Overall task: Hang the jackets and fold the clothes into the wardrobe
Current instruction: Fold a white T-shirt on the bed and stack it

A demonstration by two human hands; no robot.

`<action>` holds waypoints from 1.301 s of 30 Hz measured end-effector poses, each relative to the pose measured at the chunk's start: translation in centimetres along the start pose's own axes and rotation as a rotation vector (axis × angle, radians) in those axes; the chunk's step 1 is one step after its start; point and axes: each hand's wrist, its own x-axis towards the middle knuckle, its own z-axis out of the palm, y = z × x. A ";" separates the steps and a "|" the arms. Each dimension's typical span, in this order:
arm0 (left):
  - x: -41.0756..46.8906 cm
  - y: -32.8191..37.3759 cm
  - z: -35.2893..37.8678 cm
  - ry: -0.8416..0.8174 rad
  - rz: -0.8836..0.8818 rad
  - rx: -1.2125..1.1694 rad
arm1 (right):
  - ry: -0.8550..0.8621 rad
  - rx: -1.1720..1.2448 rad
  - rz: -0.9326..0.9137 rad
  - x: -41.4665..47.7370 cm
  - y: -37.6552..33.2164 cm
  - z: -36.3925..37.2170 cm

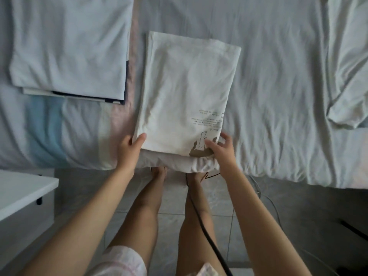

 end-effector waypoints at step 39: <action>19.6 10.8 -19.7 0.165 -0.121 -0.993 | -0.566 -0.043 -0.223 2.4 -11.5 27.4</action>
